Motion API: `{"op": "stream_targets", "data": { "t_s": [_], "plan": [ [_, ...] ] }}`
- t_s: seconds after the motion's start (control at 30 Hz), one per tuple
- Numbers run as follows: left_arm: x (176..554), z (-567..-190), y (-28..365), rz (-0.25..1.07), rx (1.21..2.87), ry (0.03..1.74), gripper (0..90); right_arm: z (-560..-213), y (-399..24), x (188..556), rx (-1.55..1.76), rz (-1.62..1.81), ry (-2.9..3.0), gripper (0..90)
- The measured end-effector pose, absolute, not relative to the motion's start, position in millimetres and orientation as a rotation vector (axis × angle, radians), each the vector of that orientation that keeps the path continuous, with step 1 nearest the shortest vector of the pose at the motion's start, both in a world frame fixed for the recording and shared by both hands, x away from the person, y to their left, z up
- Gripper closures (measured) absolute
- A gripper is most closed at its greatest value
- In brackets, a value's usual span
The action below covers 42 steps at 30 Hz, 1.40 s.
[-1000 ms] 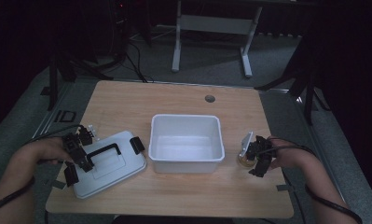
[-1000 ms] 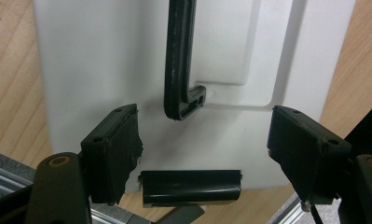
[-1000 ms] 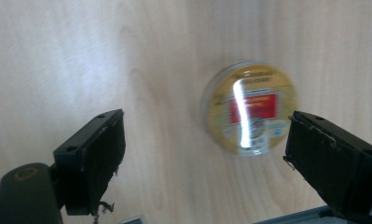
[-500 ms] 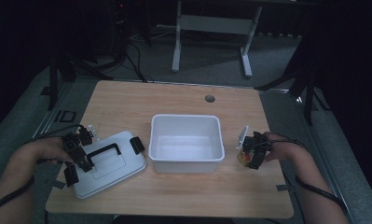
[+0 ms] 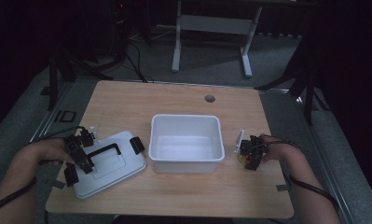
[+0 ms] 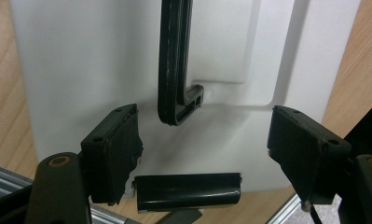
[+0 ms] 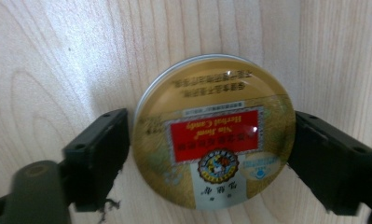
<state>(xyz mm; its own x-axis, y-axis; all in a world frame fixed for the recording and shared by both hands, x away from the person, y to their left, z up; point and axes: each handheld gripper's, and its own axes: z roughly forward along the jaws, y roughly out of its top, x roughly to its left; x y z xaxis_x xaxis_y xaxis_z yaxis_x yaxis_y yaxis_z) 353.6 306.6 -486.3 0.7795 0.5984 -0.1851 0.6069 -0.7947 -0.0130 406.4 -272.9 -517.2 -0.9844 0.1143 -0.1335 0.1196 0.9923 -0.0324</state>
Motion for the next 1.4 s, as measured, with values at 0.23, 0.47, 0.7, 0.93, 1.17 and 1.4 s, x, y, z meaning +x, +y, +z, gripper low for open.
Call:
{"op": "stream_targets", "data": {
  "t_s": [0.23, 0.47, 0.7, 0.93, 1.17, 1.4],
  "plan": [
    [353.1, -478.5, 306.5, -0.256, 2.921, 0.979, 24.6, -503.9, -269.0, 401.9, 0.107, -0.068, 2.973, 20.2],
    [352.9, -473.7, 304.9, -0.251, 2.933, 0.964, 24.6, -470.7, -261.7, 391.3, 0.063, -0.089, 3.037, 20.3],
    [352.6, -473.6, 303.9, -0.253, 2.936, 0.958, 24.6, -433.8, -250.2, 384.0, 0.000, -0.070, 3.030, 20.3],
    [351.8, -471.1, 303.1, -0.245, 2.942, 0.952, 24.6, -404.3, -236.7, 381.1, -0.035, -0.059, 3.022, 20.3],
    [351.2, -471.2, 303.0, -0.249, 2.949, 0.954, 24.6, -379.9, -223.7, 383.2, -0.046, -0.039, 3.005, 20.3],
    [351.1, -467.8, 302.7, -0.239, 2.950, 0.941, 24.6, -369.0, -201.9, 385.0, -0.074, -0.030, 2.990, 20.3]
  ]
}}
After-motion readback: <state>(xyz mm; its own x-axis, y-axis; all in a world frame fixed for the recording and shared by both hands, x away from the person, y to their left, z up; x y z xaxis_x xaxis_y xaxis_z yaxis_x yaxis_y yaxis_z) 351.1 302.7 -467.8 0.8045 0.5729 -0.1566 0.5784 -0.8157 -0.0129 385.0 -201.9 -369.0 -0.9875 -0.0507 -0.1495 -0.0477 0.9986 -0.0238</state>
